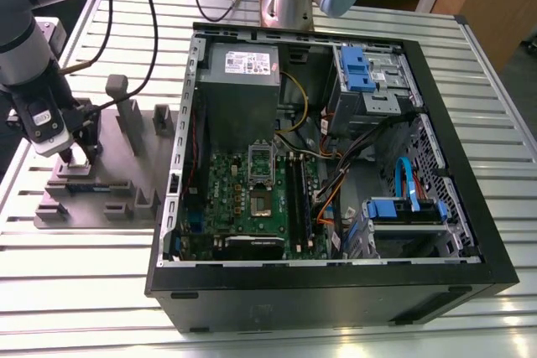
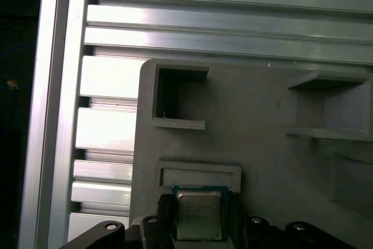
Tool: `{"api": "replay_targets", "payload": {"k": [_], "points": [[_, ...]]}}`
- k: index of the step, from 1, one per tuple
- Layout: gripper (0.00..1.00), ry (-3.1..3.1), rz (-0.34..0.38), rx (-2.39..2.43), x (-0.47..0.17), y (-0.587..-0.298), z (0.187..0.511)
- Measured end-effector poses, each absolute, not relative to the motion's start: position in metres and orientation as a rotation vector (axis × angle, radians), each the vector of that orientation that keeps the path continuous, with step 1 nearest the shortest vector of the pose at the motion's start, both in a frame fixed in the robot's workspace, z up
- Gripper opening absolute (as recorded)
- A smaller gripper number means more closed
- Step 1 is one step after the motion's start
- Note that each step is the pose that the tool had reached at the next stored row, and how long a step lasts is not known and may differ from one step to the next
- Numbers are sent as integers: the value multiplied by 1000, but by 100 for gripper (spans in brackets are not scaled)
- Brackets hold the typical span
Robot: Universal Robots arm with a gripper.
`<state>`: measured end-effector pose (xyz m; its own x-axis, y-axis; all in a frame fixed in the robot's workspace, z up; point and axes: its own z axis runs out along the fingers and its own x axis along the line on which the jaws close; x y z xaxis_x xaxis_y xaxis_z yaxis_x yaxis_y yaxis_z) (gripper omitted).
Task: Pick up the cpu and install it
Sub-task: 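Pick up the cpu and move it towards the insertion slot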
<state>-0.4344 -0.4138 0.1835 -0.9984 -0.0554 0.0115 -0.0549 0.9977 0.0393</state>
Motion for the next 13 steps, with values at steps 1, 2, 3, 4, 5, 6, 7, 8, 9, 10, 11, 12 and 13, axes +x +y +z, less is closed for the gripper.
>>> {"api": "replay_targets", "payload": {"k": [1,2,3,4,5,6,7,8,9,10,11,12,13], "points": [[47,-3127,-61,86,-434,-414,184],[47,-3127,-61,86,-434,-414,184],[47,-3127,-61,86,-434,-414,185],[47,-3127,-61,86,-434,-414,186],[47,-3127,-61,86,-434,-414,187],[47,-3127,-61,86,-434,-414,188],[47,-3127,-61,86,-434,-414,189],[47,-3127,-61,86,-434,-414,191],[47,-3127,-61,86,-434,-414,192],[47,-3127,-61,85,-434,-414,193],[47,-3127,-61,85,-434,-414,195],[47,-3127,-61,85,-434,-414,196],[47,-3127,-61,84,-434,-414,197]]}}
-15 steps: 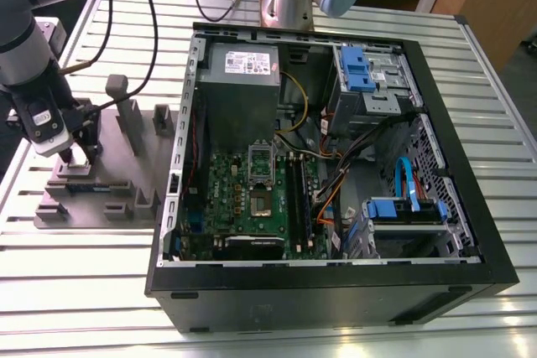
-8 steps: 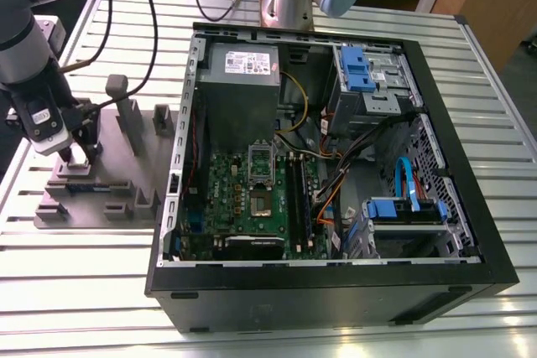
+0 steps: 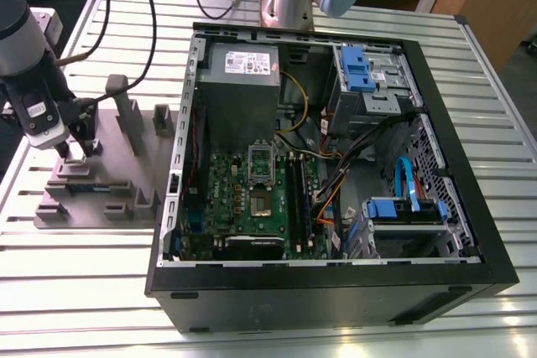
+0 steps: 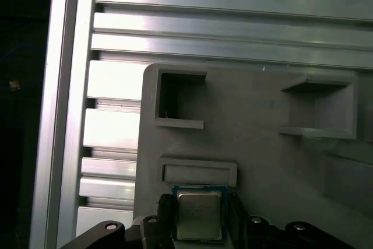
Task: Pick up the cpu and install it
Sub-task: 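Pick up the cpu and move it towards the insertion slot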
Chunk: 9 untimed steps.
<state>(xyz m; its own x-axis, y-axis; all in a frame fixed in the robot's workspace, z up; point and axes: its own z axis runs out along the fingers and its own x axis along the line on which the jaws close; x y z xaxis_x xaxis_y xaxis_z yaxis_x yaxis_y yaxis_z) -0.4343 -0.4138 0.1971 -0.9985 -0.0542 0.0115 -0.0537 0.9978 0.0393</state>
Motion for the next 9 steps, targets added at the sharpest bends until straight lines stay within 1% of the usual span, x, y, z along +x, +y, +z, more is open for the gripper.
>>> {"api": "replay_targets", "payload": {"k": [9], "points": [[47,-3127,-61,84,-434,-414,199]]}}
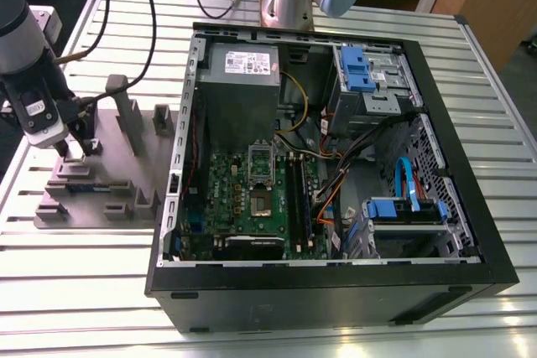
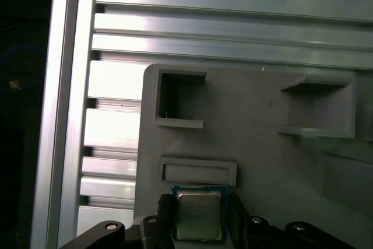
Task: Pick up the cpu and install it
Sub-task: 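Pick up the cpu and move it towards the insertion slot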
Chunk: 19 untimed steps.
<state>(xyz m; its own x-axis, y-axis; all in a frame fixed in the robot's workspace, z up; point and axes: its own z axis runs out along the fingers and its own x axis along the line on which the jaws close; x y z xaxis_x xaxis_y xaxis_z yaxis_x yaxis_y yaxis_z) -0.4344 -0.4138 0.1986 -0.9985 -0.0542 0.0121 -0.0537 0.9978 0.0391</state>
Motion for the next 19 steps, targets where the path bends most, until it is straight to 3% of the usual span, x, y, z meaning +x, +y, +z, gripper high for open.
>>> {"api": "replay_targets", "payload": {"k": [19], "points": [[47,-3127,-61,80,-434,-414,204]]}}
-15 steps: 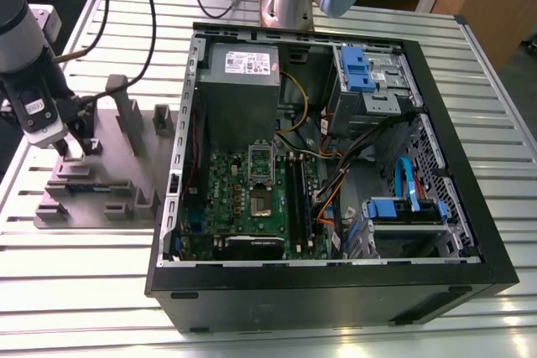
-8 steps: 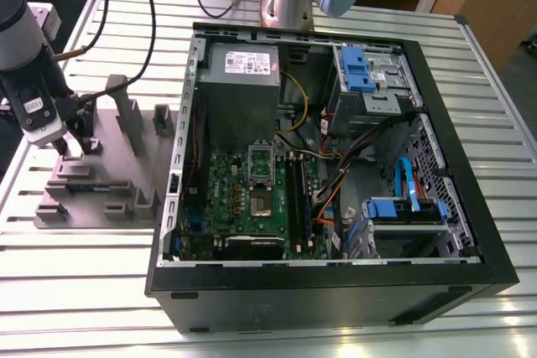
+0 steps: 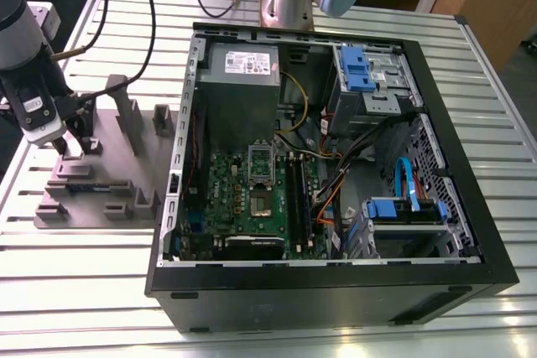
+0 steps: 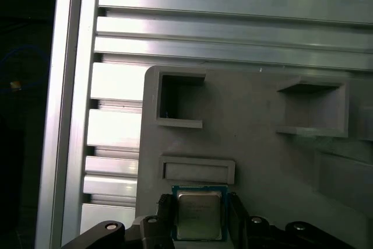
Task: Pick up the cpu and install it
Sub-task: 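Pick up the cpu and move it towards the insertion slot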
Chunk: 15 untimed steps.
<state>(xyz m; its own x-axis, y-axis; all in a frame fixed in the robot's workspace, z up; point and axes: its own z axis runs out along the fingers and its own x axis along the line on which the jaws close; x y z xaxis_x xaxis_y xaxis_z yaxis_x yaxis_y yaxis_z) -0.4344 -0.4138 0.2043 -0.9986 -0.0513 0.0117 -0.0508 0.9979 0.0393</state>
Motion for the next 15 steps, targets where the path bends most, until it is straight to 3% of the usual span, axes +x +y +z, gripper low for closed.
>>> {"api": "replay_targets", "payload": {"k": [15], "points": [[47,-3127,-61,80,-434,-414,207]]}}
